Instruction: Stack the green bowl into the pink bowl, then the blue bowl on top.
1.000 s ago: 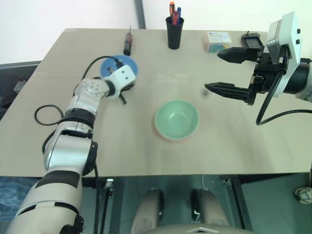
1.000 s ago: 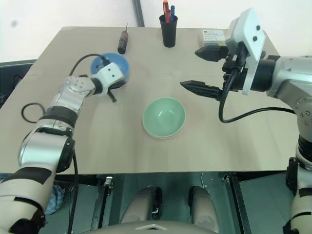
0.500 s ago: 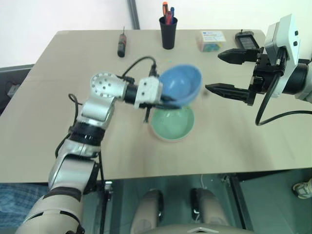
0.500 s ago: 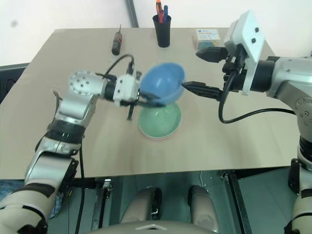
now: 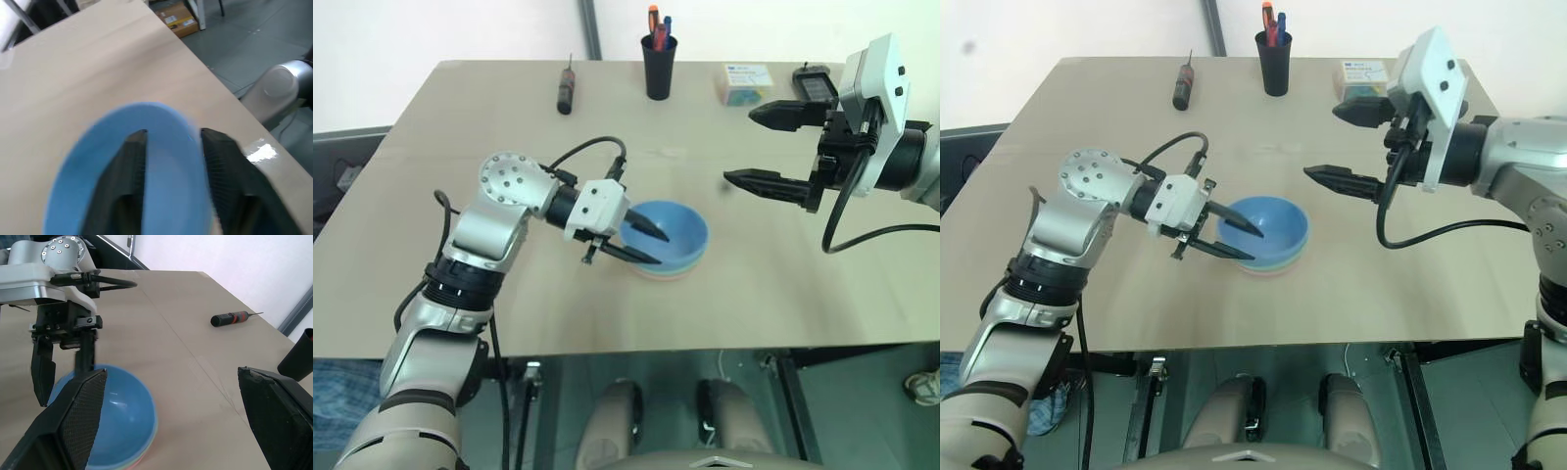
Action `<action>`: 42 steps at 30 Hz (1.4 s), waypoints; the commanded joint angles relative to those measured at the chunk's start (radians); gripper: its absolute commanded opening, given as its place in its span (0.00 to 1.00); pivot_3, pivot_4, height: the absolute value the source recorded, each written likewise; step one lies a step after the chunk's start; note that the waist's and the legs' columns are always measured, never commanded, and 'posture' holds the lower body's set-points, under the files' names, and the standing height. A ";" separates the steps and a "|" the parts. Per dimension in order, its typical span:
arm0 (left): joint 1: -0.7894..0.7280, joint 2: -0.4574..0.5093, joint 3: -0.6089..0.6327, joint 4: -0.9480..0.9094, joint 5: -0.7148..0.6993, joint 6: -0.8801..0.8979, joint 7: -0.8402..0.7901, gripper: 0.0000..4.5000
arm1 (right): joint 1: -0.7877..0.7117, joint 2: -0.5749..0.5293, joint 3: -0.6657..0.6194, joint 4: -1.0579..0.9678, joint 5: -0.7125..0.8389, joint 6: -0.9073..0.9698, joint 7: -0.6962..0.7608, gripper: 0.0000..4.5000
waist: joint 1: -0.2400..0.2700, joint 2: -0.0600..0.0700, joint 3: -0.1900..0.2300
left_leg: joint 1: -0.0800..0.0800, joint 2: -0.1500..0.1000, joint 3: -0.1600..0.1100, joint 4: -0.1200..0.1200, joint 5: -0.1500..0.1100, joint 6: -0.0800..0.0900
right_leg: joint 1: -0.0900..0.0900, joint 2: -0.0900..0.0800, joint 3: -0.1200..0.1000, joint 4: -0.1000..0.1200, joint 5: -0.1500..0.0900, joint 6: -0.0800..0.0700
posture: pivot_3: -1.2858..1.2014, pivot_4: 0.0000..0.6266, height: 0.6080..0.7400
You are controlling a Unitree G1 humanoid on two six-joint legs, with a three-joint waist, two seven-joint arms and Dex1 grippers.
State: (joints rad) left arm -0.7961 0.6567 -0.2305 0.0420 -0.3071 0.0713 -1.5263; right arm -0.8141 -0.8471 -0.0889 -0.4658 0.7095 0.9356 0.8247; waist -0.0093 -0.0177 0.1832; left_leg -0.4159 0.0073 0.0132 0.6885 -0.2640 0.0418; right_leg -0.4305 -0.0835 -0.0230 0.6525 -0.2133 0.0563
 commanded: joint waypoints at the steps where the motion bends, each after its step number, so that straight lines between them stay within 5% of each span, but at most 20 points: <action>1: -0.018 -0.022 0.075 0.001 -0.010 0.044 0.124 0.81 | -0.001 -0.020 -0.013 -0.009 -0.006 -0.022 0.005 1.00 | -0.001 0.000 0.000 | 0.000 0.000 0.000 0.000 0.000 0.000 | 0.000 0.000 0.000 0.000 0.000 0.000 | 0.52 0.24 1.00; 4: -0.003 -0.028 0.119 -0.003 -0.035 0.108 0.196 0.98 | 0.029 -0.031 -0.027 -0.015 -0.003 -0.024 0.007 1.00 | -0.001 0.000 0.000 | 0.000 0.000 0.000 0.000 0.000 0.000 | 0.000 0.000 0.000 0.000 0.000 0.000 | 0.52 0.24 1.00; 9: 0.099 0.000 0.228 -0.074 -0.093 0.265 0.336 0.98 | 0.222 -0.058 -0.106 -0.026 -0.020 -0.111 0.044 1.00 | -0.002 0.000 0.000 | 0.000 0.000 0.000 0.000 0.000 0.000 | 0.000 0.000 0.000 -0.001 0.000 0.000 | 0.52 0.24 1.00; 19: 0.427 0.099 0.427 -0.259 -0.102 0.300 0.504 0.98 | 0.552 -0.079 -0.241 0.042 -0.052 -0.313 0.193 1.00 | -0.001 -0.001 0.000 | 0.002 0.003 0.000 0.000 0.000 0.000 | 0.001 -0.001 0.001 0.000 0.000 0.000 | 0.52 0.24 1.00; 30: 0.638 0.141 0.568 -0.344 -0.156 0.274 0.514 0.98 | 0.614 -0.079 -0.241 0.166 -0.059 -0.462 0.342 1.00 | 0.001 -0.001 0.000 | 0.004 0.003 0.002 0.000 0.000 0.000 | 0.002 0.000 0.002 0.000 0.000 0.000 | 0.52 0.24 1.00; 42: 0.693 0.149 0.575 -0.330 -0.161 0.221 0.505 0.98 | 0.640 -0.076 -0.240 0.160 -0.037 -0.519 0.392 1.00 | 0.002 -0.001 0.000 | 0.004 0.003 0.002 0.000 0.000 0.000 | 0.002 0.000 0.003 0.000 0.000 0.000 | 0.52 0.24 1.00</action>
State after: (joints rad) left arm -0.1042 0.7900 0.3173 -0.2659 -0.4638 0.3200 -1.0202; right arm -0.1745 -0.9204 -0.3008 -0.2712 0.6485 0.4296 1.2103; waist -0.0070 -0.0182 0.1829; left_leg -0.4121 0.0101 0.0155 0.6882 -0.2640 0.0418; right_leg -0.4285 -0.0838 -0.0200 0.6526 -0.2131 0.0566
